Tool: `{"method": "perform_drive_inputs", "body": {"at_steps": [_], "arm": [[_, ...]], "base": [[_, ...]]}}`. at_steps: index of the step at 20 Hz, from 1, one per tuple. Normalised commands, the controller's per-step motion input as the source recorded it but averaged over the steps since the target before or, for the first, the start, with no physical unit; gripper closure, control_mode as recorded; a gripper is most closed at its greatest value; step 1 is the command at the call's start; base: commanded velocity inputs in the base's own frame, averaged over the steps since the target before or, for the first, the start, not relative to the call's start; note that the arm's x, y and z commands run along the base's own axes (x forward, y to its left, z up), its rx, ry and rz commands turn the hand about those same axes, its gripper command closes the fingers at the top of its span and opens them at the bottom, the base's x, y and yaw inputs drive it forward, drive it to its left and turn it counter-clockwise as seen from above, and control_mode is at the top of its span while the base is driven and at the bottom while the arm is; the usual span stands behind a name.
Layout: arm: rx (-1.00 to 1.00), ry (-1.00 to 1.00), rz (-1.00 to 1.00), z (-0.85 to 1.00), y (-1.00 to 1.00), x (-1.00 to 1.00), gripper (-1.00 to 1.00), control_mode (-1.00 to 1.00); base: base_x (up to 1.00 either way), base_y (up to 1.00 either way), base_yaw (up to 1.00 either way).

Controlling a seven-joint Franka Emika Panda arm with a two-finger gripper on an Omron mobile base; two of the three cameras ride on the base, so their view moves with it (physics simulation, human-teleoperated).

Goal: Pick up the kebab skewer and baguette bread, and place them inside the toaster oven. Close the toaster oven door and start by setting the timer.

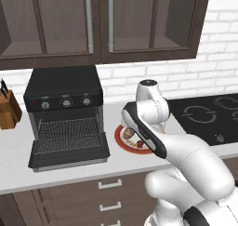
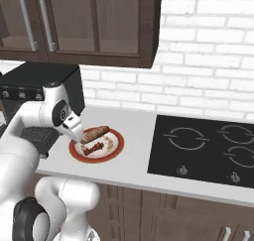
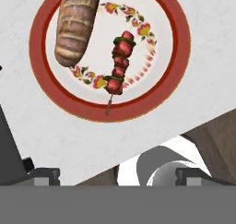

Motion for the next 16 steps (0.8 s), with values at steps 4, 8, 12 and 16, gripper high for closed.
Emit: {"method": "perform_drive_inputs", "body": {"at_steps": [4, 8, 12, 16], "arm": [[0.03, 0.00, -0.11, -0.34, -0.09, 0.17, -1.00, -1.00], [0.09, 0.00, -0.03, -0.14, -0.22, 0.39, -1.00, -1.00], [0.05, 0.00, -0.03, -0.26, 0.00, 0.42, -1.00, -1.00], [0.00, 0.00, 0.00, -0.33, 0.10, 0.45, -1.00, -1.00]], "base": [[0.00, 0.00, 0.00], [0.00, 0.00, 0.00], [0.00, 0.00, 0.00], [0.00, 0.00, 0.00]]}}
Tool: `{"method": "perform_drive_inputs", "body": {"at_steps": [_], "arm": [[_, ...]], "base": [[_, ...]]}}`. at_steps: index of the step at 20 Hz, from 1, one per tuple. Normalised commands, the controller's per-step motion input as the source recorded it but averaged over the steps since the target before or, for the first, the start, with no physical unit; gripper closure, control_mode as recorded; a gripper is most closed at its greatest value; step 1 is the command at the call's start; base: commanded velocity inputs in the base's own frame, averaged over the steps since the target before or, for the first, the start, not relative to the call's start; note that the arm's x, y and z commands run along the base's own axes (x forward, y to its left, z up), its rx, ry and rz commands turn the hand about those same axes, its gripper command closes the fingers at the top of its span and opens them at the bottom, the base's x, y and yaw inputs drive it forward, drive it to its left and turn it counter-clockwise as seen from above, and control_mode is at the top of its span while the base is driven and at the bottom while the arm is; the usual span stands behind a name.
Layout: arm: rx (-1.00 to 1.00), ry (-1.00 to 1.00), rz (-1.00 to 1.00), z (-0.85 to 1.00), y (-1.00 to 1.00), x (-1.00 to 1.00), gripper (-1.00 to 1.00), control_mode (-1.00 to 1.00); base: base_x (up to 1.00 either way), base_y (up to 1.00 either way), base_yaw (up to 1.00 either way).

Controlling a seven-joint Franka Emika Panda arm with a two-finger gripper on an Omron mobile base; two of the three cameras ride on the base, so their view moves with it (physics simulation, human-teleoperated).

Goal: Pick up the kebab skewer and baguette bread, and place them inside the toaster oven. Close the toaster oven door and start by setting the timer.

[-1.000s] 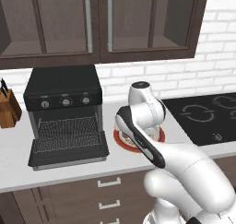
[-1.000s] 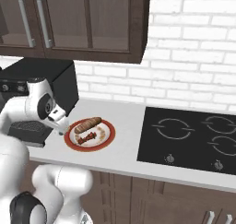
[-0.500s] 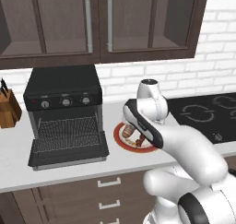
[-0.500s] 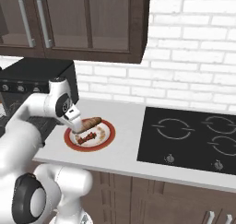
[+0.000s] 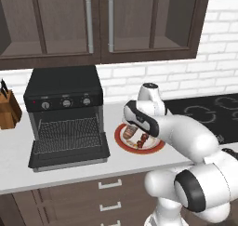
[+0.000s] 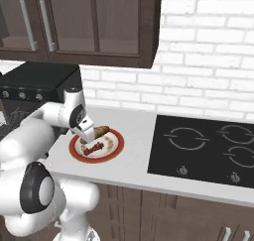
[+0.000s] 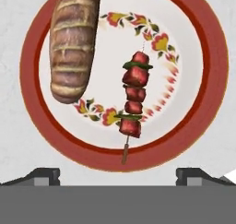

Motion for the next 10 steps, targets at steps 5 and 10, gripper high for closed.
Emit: {"method": "perform_drive_inputs", "body": {"at_steps": [5, 10], "arm": [[0.00, 0.00, -0.01, -0.29, 0.23, 0.41, -1.00, -1.00], [0.00, 0.00, 0.00, -0.29, 0.19, 0.46, -1.00, -1.00]], "base": [[0.00, 0.00, 0.00], [0.00, 0.00, 0.00]]}}
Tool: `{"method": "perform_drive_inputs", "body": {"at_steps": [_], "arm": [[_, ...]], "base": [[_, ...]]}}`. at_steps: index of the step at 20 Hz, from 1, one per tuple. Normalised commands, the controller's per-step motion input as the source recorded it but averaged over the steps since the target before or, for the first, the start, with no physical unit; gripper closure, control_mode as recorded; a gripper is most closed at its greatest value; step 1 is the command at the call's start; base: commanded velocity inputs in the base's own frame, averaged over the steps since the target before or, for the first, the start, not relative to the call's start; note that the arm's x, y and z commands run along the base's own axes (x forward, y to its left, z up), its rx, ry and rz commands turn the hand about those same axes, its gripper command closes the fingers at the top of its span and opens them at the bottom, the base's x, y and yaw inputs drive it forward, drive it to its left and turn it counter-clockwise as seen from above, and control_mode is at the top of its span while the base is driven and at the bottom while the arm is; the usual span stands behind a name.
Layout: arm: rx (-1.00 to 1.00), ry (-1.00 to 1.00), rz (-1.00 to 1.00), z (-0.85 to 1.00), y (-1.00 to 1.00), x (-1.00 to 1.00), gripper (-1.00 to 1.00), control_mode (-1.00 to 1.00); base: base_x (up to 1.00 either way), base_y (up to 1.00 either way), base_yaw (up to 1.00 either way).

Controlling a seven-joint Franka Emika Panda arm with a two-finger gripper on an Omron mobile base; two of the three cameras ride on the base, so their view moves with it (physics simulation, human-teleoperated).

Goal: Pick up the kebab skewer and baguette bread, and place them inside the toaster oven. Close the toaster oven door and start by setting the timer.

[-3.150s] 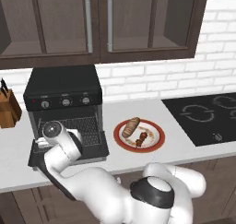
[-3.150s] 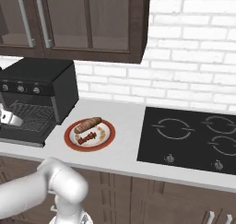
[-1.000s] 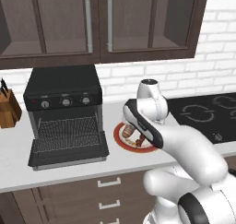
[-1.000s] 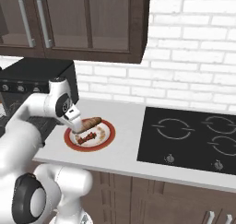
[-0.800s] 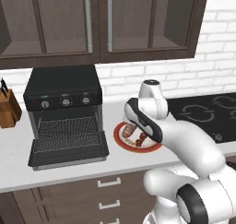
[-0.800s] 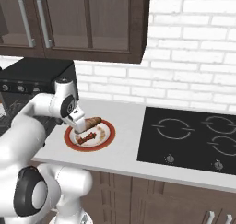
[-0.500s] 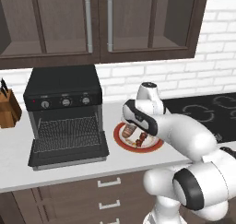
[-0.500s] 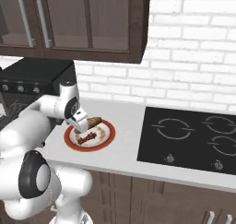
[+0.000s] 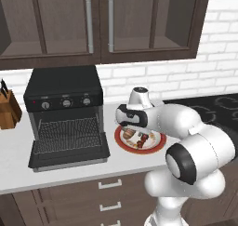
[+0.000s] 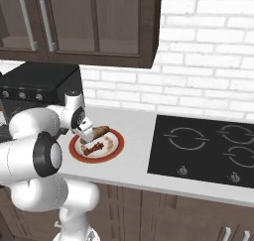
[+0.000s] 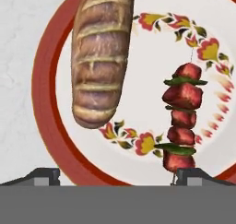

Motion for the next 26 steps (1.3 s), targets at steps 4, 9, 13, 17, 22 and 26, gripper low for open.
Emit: {"method": "perform_drive_inputs", "body": {"at_steps": [4, 9, 13, 17, 22, 26], "arm": [[0.00, 0.03, 0.00, -0.36, 0.03, 0.38, -1.00, -1.00], [0.00, 0.02, 0.00, -0.31, 0.01, 0.18, -1.00, -1.00], [0.00, 0.00, 0.00, -0.28, 0.01, 0.29, -1.00, -1.00], [0.00, 0.00, 0.00, -0.29, 0.00, 0.29, -1.00, -1.00], [0.00, 0.00, 0.00, -0.21, 0.01, 0.20, -1.00, -1.00], [0.01, 0.00, 0.00, -0.11, 0.01, 0.01, -1.00, -1.00]], "base": [[0.00, 0.00, 0.00], [0.00, 0.00, 0.00], [0.00, 0.00, 0.00], [0.00, 0.00, 0.00], [0.00, 0.00, 0.00], [0.00, 0.00, 0.00]]}}
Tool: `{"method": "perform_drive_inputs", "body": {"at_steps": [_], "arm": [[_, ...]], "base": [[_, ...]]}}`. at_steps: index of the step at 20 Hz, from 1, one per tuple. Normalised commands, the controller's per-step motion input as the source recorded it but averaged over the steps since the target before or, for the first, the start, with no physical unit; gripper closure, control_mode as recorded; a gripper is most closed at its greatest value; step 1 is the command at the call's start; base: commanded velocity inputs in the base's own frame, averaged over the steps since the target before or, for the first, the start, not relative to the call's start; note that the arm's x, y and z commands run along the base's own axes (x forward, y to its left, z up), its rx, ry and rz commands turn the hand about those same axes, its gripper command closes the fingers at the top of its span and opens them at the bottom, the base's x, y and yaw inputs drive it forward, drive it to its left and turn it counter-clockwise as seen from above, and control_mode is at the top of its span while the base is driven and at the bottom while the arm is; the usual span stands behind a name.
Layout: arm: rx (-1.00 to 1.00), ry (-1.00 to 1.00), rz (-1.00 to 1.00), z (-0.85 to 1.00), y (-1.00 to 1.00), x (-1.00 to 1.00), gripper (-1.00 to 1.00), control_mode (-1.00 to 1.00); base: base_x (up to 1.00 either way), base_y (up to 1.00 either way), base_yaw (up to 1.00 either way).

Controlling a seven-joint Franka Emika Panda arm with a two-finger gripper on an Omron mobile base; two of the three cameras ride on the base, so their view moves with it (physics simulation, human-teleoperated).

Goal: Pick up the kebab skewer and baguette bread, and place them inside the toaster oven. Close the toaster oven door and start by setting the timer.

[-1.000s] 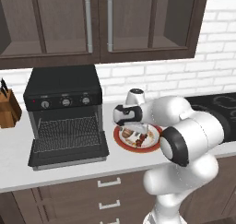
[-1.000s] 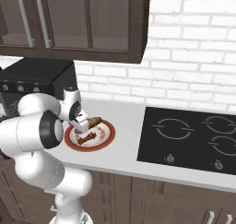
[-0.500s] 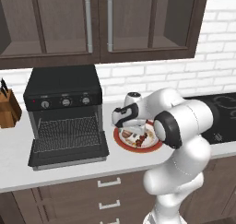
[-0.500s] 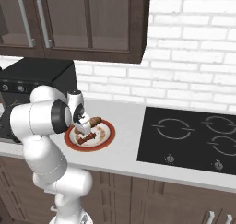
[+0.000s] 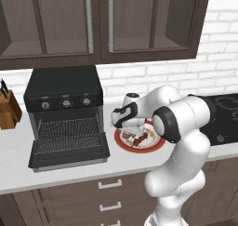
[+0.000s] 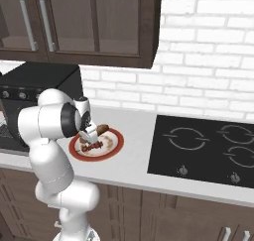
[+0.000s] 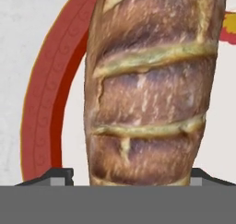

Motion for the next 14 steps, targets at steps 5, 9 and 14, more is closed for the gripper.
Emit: {"method": "perform_drive_inputs", "body": {"at_steps": [5, 9, 14], "arm": [[0.01, 0.00, -0.03, -0.15, 0.01, 0.00, 1.00, -1.00], [0.01, 0.01, -0.03, -0.16, 0.00, -0.01, 1.00, -1.00], [0.12, 0.01, 0.01, 0.44, 0.00, -0.24, 1.00, -1.00]], "base": [[0.00, 0.00, 0.00], [0.00, 0.00, 0.00], [0.00, 0.00, 0.00]]}}
